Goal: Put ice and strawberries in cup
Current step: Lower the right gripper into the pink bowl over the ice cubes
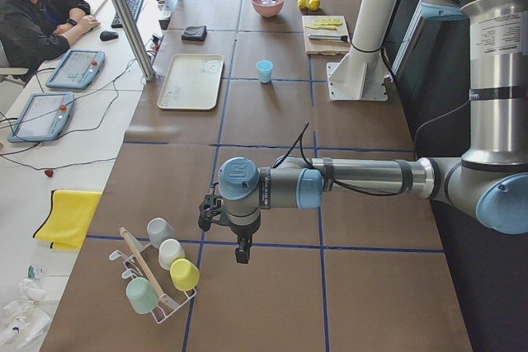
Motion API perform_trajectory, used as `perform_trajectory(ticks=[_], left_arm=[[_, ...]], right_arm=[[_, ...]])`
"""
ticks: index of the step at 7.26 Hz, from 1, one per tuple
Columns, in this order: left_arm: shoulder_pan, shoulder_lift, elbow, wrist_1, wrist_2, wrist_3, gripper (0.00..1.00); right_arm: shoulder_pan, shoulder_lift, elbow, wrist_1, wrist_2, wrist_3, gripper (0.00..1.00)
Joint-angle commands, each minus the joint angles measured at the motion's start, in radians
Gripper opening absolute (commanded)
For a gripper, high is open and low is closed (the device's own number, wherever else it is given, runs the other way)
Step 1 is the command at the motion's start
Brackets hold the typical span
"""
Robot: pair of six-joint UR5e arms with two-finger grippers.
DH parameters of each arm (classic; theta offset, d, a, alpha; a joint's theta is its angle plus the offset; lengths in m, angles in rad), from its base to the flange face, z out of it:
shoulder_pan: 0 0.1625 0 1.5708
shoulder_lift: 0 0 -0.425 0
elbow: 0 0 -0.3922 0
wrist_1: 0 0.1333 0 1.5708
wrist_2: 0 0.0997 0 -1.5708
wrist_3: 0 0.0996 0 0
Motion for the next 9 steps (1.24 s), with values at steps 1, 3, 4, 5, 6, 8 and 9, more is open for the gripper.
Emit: perform_trajectory(ticks=[1,3,4,5,6,8,9], left_arm=[[0.000,0.000,0.001,-0.001,0.000,0.000,1.00],[0.000,0.000,0.001,-0.001,0.000,0.000,1.00],[0.000,0.000,0.001,-0.001,0.000,0.000,1.00],[0.000,0.000,-0.001,-0.001,0.000,0.000,1.00],[0.000,0.000,-0.001,-0.001,0.000,0.000,1.00],[0.000,0.000,-0.001,-0.001,0.000,0.000,1.00],[0.000,0.000,-0.001,-0.001,0.000,0.000,1.00]], right_arm=[[-0.011,0.000,-0.001,0.000,-0.013,0.000,0.78],[-0.016,0.002,-0.004,-0.002,-0.025,-0.002,0.78],[-0.016,0.005,-0.004,-0.002,-0.027,-0.005,0.78],[-0.017,0.007,-0.005,-0.003,-0.048,-0.009,0.78],[-0.017,0.005,-0.005,-0.003,-0.051,-0.011,0.78],[-0.020,0.002,-0.005,-0.003,-0.052,-0.011,0.57],[-0.023,0.000,-0.005,-0.008,-0.052,-0.011,0.36]])
